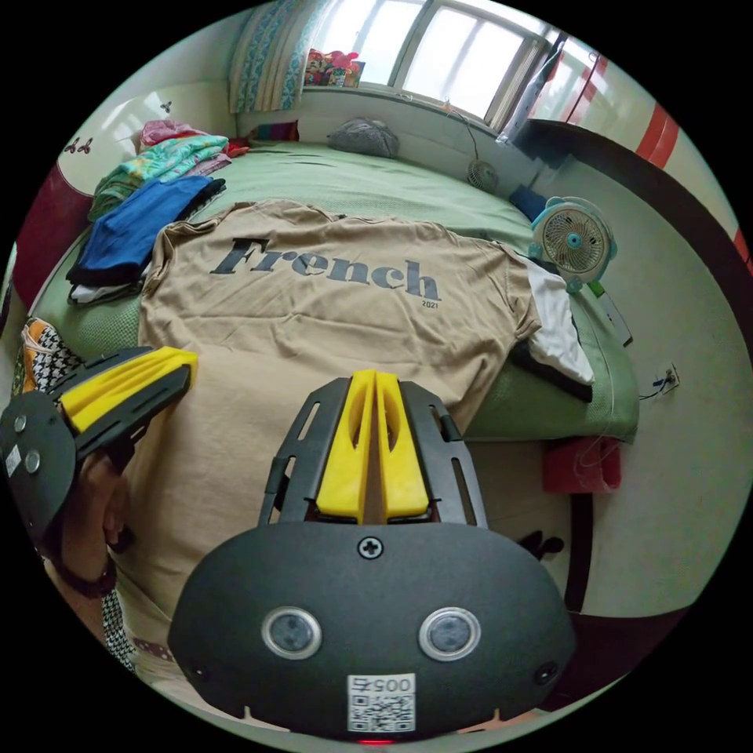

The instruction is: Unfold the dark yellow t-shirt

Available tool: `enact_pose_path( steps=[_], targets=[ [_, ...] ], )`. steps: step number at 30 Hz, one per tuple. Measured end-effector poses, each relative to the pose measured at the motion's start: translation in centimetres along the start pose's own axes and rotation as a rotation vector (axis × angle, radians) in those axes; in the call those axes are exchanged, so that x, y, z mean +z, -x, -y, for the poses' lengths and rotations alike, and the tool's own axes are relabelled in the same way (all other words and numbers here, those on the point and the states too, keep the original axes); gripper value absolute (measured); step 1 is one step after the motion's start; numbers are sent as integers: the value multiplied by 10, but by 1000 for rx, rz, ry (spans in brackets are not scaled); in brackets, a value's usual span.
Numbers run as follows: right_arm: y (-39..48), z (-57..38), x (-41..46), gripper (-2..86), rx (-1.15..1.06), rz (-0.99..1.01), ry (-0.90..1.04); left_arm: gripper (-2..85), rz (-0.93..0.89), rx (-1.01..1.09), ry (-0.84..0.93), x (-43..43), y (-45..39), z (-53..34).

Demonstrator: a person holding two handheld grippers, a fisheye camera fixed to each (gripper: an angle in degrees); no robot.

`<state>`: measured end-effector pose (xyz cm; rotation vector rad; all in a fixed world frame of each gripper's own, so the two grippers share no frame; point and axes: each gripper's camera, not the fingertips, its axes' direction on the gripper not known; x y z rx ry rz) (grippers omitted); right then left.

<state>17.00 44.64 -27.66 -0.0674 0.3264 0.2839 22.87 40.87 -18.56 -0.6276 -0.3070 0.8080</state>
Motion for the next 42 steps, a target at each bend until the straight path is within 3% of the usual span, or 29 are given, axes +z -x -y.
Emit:
enact_pose_path(
  steps=[42],
  targets=[
    [1,-24,8,-10,8,15,-3,-6,18,15,3,2,-50,-29]
  ],
)
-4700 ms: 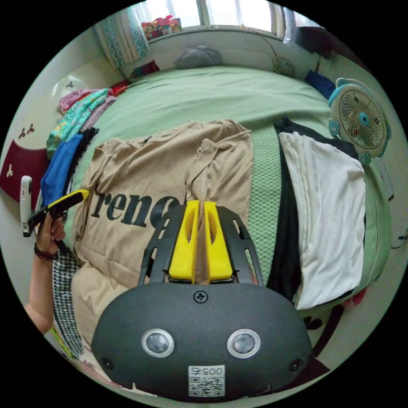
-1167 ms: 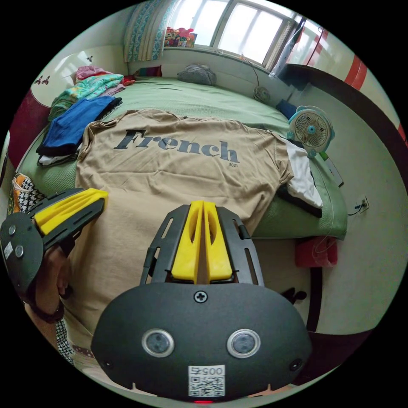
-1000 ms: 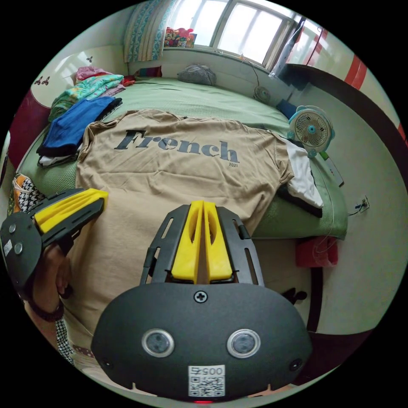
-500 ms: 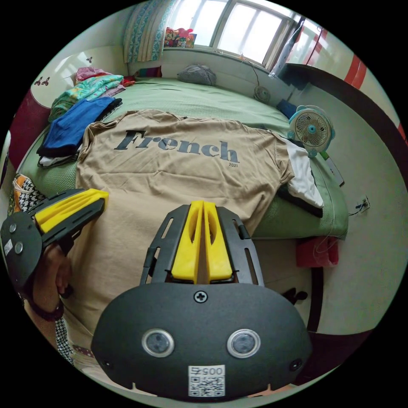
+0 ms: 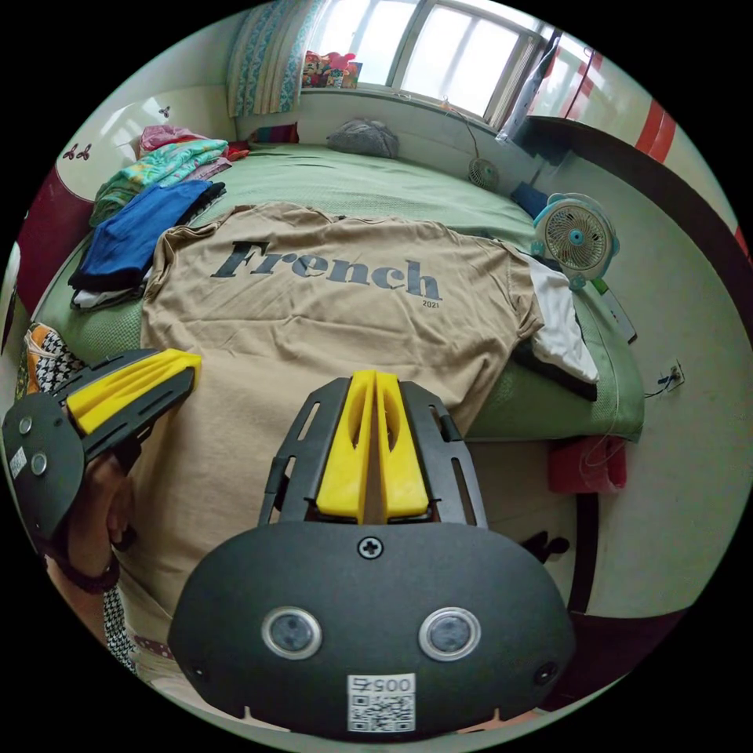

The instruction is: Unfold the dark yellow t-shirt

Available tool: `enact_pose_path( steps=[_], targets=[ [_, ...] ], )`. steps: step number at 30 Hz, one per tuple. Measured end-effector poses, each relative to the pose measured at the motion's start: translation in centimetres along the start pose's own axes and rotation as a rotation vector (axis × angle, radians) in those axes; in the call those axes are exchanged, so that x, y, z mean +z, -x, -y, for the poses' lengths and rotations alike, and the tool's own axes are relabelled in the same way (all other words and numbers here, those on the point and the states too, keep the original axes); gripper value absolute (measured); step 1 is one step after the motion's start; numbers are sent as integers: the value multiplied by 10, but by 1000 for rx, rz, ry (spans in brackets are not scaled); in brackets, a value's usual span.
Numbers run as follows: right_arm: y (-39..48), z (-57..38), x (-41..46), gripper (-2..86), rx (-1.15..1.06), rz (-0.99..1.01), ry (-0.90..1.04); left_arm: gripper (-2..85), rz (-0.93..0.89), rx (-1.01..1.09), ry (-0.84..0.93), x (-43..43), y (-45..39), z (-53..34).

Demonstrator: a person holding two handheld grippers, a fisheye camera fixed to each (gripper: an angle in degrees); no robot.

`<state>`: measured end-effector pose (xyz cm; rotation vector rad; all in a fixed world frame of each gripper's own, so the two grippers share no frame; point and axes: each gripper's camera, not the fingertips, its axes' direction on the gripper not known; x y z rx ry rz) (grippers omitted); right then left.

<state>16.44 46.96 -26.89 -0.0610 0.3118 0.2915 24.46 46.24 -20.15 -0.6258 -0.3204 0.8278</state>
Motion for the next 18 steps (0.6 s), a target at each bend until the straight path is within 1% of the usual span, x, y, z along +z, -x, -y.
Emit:
enact_pose_path(
  steps=[18],
  targets=[
    [-7,-1,2,-10,3,1,-3,-6,15,6,-1,2,-14,-3]
  ],
)
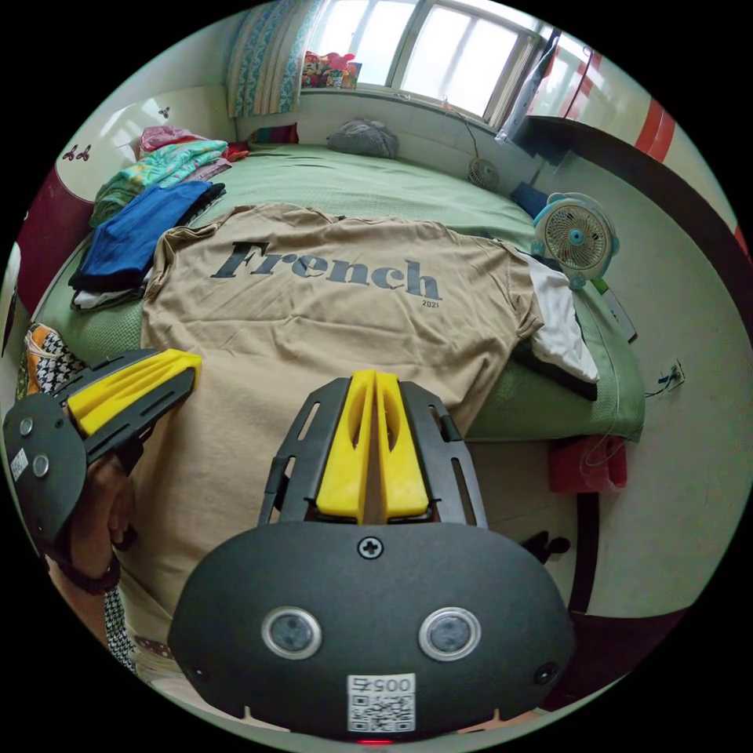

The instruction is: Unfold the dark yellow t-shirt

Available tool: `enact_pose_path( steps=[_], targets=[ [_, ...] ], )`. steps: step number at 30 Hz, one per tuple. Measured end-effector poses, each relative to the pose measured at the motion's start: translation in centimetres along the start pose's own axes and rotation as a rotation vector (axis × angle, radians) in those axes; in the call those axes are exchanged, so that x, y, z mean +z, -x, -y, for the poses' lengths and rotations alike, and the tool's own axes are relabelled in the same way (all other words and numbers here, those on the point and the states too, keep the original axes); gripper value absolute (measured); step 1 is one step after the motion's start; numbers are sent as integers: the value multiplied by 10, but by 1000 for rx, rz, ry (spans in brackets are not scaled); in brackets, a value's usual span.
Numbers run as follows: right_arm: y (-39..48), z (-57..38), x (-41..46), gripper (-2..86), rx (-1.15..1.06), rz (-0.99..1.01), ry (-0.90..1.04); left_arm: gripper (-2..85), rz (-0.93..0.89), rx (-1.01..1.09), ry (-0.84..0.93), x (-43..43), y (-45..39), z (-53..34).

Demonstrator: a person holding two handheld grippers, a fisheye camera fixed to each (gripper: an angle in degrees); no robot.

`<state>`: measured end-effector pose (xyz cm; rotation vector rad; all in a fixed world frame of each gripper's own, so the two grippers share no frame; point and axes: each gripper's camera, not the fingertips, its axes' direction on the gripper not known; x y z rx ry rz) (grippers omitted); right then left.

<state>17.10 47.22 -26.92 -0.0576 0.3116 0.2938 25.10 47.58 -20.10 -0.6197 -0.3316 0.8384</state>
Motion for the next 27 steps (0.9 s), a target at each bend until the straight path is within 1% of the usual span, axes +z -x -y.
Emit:
enact_pose_path(
  steps=[15,27],
  targets=[
    [-5,2,2,-9,3,9,1,-5,61,29,0,2,-18,1],
    [-4,4,4,-9,0,3,1,-6,38,20,1,2,-19,2]
  ],
)
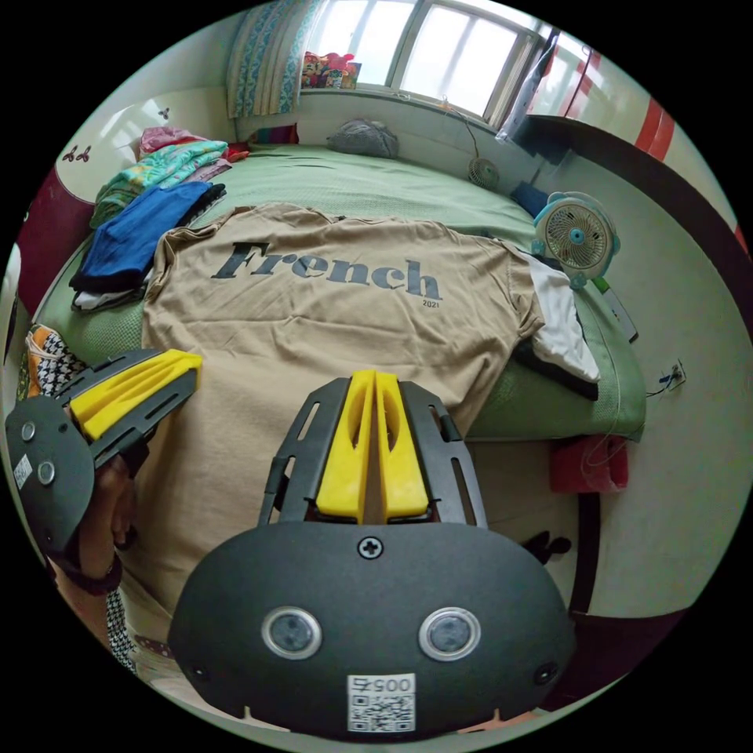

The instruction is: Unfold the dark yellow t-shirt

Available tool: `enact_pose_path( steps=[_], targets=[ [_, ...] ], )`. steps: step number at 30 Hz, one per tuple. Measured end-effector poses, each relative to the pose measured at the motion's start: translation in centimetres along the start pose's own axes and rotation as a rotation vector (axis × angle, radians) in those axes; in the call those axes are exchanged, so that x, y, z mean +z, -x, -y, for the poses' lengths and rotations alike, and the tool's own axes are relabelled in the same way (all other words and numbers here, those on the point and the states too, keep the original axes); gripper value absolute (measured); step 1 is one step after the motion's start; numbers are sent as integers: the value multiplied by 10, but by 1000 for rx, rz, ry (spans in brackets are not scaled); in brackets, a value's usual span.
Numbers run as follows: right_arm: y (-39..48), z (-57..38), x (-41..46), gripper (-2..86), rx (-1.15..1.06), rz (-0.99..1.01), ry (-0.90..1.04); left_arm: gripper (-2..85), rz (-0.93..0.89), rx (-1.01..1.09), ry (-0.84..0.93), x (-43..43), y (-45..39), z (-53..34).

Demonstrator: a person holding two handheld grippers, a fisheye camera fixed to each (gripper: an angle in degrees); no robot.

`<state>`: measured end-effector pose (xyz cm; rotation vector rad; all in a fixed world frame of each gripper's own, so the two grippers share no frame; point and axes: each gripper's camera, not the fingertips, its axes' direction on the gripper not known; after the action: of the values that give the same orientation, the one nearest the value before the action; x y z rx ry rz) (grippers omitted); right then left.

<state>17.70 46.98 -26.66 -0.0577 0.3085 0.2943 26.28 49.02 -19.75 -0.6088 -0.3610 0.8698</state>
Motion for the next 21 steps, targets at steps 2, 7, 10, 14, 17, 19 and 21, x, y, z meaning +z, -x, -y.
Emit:
enact_pose_path(
  steps=[2,7,10,14,17,19,21],
  targets=[
    [1,0,0,-9,-1,-2,0,-6,7,3,-1,0,-1,0],
    [2,1,1,-9,-2,-7,-1,-6,21,9,-1,0,-4,1],
    [3,2,2,-9,-5,-10,-1,-6,14,5,0,0,-3,2],
    [4,3,3,-9,-4,-9,0,-6,4,-1,-1,0,-1,2],
    [5,4,3,-9,-3,-10,-2,-6,5,1,-1,-1,0,2],
    [5,5,4,-9,-4,-12,-2,-6,6,1,-1,-1,1,3],
    [6,5,4,-9,-6,-14,-2,-6,4,0,-1,-1,2,4]
  ],
)
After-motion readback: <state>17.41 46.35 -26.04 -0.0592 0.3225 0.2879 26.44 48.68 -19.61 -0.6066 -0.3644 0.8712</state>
